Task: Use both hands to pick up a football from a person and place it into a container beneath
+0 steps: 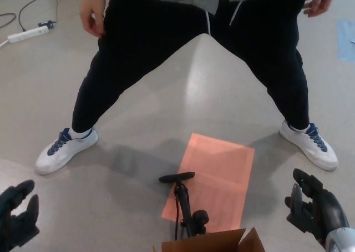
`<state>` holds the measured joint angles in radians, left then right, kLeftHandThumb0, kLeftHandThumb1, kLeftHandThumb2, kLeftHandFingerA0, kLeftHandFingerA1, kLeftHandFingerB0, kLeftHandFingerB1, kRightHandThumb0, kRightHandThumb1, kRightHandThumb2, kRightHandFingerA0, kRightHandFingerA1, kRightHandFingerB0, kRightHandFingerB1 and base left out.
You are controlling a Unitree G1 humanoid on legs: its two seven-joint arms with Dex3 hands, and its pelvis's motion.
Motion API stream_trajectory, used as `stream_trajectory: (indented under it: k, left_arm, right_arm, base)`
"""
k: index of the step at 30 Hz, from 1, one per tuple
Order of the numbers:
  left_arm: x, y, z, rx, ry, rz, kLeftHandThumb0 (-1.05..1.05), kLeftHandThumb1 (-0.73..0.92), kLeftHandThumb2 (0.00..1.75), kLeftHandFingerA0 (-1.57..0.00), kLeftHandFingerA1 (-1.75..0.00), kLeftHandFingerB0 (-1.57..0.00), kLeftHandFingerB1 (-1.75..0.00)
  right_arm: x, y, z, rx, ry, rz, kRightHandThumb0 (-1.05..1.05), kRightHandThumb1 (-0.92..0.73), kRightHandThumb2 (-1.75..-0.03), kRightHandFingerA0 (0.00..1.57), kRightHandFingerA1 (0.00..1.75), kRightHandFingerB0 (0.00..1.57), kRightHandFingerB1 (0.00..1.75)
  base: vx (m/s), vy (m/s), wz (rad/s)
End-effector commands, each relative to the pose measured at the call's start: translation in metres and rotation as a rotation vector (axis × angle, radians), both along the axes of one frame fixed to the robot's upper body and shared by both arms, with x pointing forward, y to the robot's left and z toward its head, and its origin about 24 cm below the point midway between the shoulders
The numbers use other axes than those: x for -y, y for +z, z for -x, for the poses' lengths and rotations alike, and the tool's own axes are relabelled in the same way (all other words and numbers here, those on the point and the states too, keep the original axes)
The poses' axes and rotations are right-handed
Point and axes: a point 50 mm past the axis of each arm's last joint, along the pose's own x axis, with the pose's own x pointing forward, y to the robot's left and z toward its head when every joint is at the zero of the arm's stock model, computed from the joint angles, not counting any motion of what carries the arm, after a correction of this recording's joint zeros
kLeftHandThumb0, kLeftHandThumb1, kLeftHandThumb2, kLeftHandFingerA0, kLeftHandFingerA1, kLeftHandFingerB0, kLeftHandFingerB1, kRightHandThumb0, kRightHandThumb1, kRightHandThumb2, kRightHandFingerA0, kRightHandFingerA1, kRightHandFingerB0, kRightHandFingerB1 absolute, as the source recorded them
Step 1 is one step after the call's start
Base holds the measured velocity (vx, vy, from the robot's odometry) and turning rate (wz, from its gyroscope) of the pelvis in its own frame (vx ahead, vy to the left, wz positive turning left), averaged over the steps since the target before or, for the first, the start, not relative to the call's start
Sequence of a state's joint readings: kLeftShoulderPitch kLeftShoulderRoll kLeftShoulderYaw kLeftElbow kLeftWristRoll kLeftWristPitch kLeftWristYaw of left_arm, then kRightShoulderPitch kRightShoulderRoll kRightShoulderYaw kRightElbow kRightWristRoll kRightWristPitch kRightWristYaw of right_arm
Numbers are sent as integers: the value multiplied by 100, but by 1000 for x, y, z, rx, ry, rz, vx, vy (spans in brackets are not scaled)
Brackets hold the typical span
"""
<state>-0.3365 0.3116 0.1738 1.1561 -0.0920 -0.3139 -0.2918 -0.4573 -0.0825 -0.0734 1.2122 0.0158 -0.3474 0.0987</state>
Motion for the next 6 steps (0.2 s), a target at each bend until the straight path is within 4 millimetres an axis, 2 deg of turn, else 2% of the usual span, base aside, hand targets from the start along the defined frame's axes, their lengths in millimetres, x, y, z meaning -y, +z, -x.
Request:
stream_trajectory:
  k: [1, 2, 3, 4, 6]
  left_arm:
    - [-3, 1, 4, 18, -25, -12, -75, 72, 109, -10, -46, -2, -34]
    - [-3, 1, 3, 17, -26, -12, -75, 73, 109, -8, -45, -2, -34]
    - [-2, 1, 3, 17, -27, -12, -75, 73, 109, -8, -45, -2, -34]
    - [-2, 1, 3, 16, -31, -9, -80, 74, 108, -13, -47, -3, -34]
    - [-1, 1, 3, 17, -38, -6, -76, 73, 108, -17, -49, 0, -34]
  right_arm:
    - [1, -4, 5, -11, 30, 35, -78, -79, -112, 19, 50, 0, 17]
    - [1, -4, 5, -12, 30, 40, -81, -82, -95, 11, 40, 3, 9]
    - [1, -4, 6, -13, 30, 43, -81, -82, -95, 11, 40, 3, 9]
    - [1, -5, 6, -18, 30, 42, -79, -80, -112, 18, 49, 0, 16]
    - [2, -6, 7, -22, 30, 42, -78, -79, -112, 18, 50, 0, 17]
  base:
    - [0, 0, 0]
    - [0, 0, 0]
    - [0, 0, 0]
    - [0, 0, 0]
    - [0, 0, 0]
